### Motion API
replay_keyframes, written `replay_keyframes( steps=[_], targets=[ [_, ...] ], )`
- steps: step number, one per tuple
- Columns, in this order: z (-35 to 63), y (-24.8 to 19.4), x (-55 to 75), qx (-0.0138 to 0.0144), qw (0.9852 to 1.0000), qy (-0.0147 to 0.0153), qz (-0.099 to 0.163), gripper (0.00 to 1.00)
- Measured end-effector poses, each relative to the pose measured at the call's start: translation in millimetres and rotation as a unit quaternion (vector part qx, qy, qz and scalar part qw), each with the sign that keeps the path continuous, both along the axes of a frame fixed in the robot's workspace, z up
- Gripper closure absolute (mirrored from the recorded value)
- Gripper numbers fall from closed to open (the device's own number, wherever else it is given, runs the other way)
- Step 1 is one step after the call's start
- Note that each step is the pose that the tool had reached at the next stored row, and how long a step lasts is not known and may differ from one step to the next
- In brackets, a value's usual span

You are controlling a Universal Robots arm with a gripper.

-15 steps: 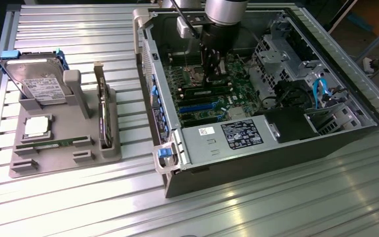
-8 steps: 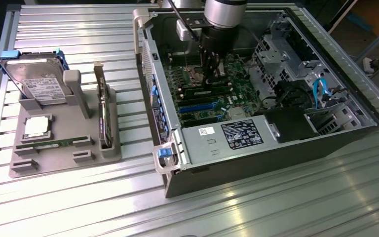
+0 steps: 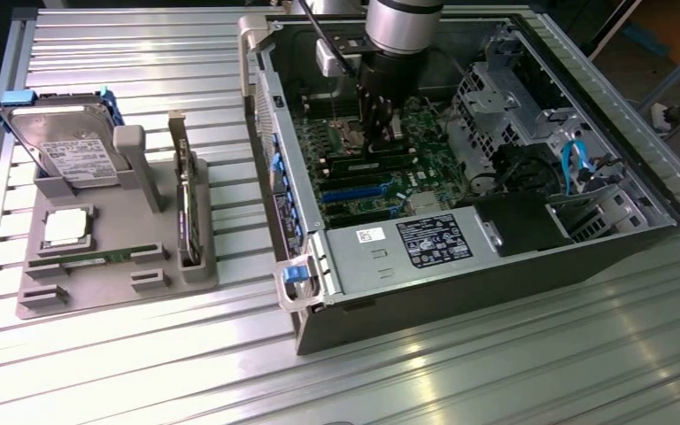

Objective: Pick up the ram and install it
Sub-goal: 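Press down the ram until it locks into place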

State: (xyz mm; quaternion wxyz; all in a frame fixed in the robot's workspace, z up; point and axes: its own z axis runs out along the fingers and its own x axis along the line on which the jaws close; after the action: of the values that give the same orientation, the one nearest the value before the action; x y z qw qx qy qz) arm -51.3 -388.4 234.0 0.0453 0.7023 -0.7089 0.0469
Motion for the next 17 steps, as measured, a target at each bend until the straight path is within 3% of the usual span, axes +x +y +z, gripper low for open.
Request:
replay_keyframes(
  steps=[17],
  targets=[
    [-5.7,-0.1,0.0,0.0001,1.0000,0.0000,0.000,0.89]
  ],
)
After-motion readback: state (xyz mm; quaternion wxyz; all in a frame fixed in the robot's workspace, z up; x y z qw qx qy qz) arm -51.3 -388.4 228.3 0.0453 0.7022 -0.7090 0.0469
